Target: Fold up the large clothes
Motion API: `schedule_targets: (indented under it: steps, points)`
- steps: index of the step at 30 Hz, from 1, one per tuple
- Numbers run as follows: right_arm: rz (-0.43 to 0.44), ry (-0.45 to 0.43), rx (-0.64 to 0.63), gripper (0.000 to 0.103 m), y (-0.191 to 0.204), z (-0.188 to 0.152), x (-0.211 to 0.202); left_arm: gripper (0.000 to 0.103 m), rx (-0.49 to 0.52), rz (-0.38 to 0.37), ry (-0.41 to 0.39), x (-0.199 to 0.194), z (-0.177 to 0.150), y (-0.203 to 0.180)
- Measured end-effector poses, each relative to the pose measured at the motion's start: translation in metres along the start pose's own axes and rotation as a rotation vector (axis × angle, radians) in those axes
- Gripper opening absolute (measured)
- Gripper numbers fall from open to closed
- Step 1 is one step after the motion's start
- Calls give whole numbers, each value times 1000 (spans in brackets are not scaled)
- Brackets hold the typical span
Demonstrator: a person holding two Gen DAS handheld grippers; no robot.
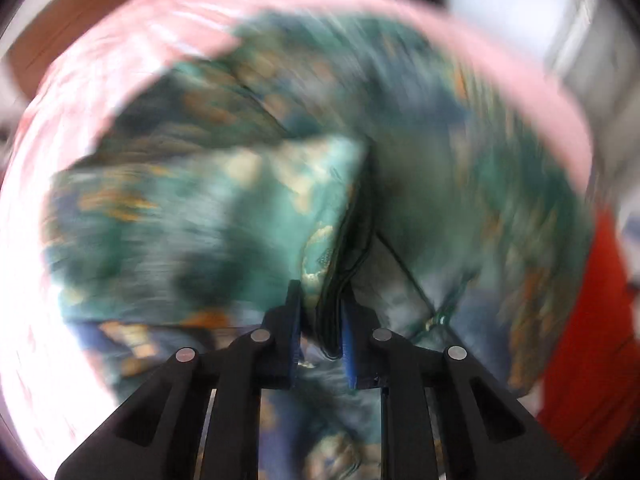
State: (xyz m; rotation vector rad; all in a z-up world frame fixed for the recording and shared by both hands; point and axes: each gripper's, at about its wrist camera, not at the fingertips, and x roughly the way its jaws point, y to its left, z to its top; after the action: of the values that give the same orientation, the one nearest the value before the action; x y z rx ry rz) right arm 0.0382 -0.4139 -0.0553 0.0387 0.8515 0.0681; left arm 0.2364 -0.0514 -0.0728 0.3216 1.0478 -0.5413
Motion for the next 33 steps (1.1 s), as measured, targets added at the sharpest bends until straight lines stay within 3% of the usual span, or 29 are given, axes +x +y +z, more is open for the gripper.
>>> schedule_targets:
  steps: [4,6,7,8,10,12,15,17,19,21,23,24,27,30,33]
  points:
    - [2,-20,4,85,-2,-1,-1,19,-300,70,-180,-82,-24,96]
    - [16,-32,26,85,-5,2,1,25,-490,196,-244,-112,-49,155]
    - [21,-36,33,85,-5,4,2,32,-588,287,-256,-124,-64,183]
    - [27,-39,38,85,-5,5,3,57,-695,375,-256,-132,-84,212]
    - [36,-38,35,85,-3,8,5,81,-913,529,-244,-142,-131,265]
    - [42,-33,22,85,1,9,7,82,-1083,640,-208,-147,-180,298]
    - [39,-22,8,85,5,8,9,84,-1233,667,-186,-147,-233,306]
    - [41,-7,16,85,4,7,11,88,-1274,644,-189,-151,-257,306]
    - [44,7,29,85,2,6,15,90,-1281,594,-191,-144,-265,301]
    - [49,21,41,85,0,6,19,93,-1265,469,-213,-136,-261,307]
    - [51,27,44,85,1,7,21,95,-1260,244,-250,-111,-244,306]
    - [51,27,39,85,2,8,22,95,-1250,59,-259,-92,-235,297]
    - [45,20,8,85,10,11,21,95,-1175,-248,-264,-62,-202,266]
    - [48,31,-9,85,16,9,22,96,-1074,-402,-263,-36,-166,218]
    - [49,50,-18,85,19,7,25,99,-1057,-442,-269,-9,-135,189]
